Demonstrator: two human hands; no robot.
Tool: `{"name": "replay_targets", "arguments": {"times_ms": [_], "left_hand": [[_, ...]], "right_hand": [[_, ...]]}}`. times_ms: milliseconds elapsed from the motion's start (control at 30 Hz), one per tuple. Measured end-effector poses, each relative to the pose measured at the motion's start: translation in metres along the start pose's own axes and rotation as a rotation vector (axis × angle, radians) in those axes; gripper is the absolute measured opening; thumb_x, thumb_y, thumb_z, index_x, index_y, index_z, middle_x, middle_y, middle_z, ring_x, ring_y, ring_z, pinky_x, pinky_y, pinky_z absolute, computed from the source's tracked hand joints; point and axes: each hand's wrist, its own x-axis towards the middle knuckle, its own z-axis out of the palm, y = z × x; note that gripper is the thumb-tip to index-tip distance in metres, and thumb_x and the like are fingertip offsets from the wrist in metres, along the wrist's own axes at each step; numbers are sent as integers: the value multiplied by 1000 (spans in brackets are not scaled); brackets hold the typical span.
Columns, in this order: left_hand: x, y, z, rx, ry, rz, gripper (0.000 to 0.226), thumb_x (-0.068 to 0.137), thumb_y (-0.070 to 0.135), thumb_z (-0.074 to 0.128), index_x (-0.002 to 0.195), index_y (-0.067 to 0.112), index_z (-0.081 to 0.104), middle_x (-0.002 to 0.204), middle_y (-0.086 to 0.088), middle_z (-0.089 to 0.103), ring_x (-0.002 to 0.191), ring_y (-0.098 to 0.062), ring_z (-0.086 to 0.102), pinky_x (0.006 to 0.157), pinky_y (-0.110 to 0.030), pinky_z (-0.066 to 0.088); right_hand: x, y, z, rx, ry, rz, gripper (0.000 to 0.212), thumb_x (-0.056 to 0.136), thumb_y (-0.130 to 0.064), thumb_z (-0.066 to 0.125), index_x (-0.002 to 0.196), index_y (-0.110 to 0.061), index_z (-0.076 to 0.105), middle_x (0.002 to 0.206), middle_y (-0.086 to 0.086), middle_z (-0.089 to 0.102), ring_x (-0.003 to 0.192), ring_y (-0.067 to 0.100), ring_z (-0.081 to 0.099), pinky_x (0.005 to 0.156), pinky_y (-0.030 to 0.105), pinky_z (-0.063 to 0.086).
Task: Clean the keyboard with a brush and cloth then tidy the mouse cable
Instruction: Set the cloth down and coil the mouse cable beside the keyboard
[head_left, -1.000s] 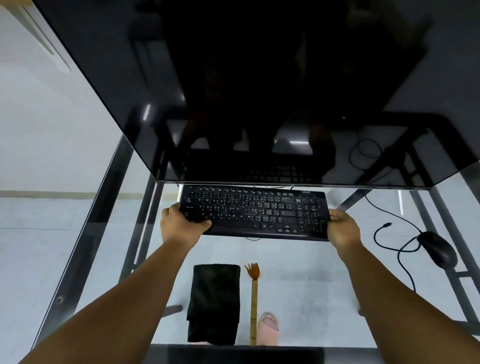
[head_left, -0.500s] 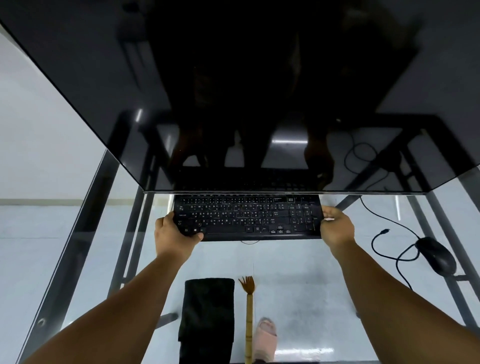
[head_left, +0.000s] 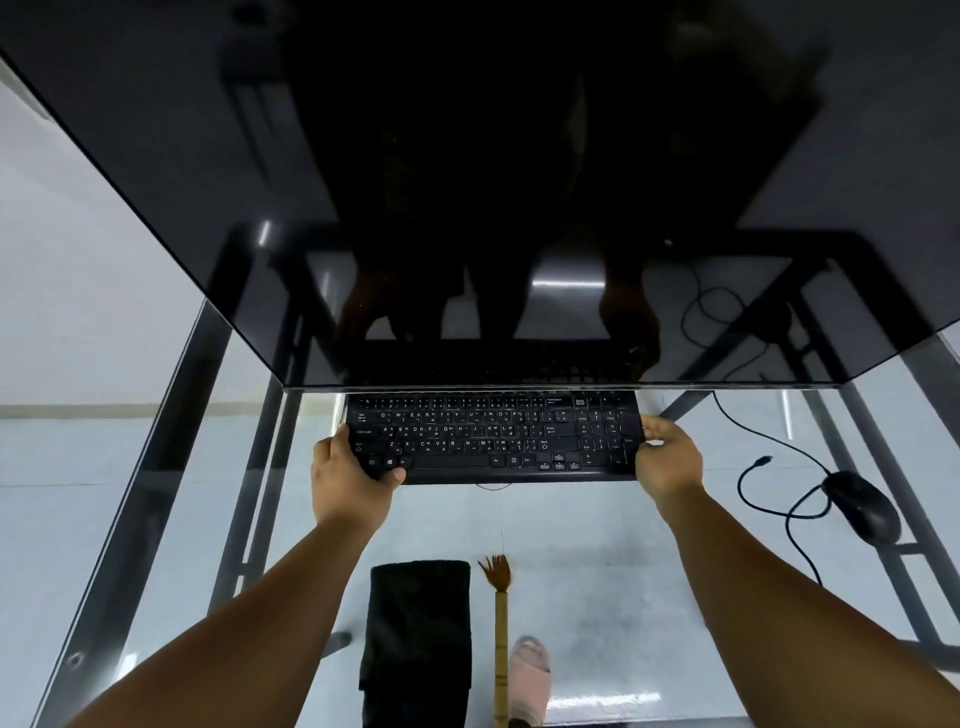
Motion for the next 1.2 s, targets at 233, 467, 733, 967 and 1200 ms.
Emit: {"name": "replay_targets", "arguments": {"times_ms": [233,467,733,967,1200], "left_hand": [[1,2,2,52,-19,-24,87,72,26,83,144,11,36,133,-13,43,126,-33,43,102,-46,40],[-25,22,18,137,67,35,78,83,24,68,148,10,28,153,-11,30,139,-33,29,110,-51,28],[-82,92,98,263,-104,395,69,97,38,46,155,19,15,163,3,6,150,-18,7,119,-40,7],[-124,153,175,385,-236,553,66,101,44,27,155,19,-2,162,5,-13,149,-14,-12,120,-36,-4],[-146,170,215,521,-228,580,69,100,46,21,154,16,-8,160,3,-20,147,-13,-19,121,-39,-6]], "right_hand": [[3,2,2,-45,5,-43,55,81,8,37,116,-23,66,113,4,61,98,26,59,73,24,44],[7,12,-3,-10,-22,-79,40,92,0,43,125,-16,59,126,-3,49,97,17,54,69,18,43],[26,38,-68,-23,55,-253,41,93,-10,58,132,-20,54,125,-6,49,108,14,54,94,27,44],[51,78,-159,-100,131,-273,46,86,-6,59,127,-24,55,122,-10,48,115,17,54,96,33,45],[72,128,-227,-156,142,-133,50,84,-17,60,132,-27,51,137,-5,47,122,18,49,105,46,42]]}}
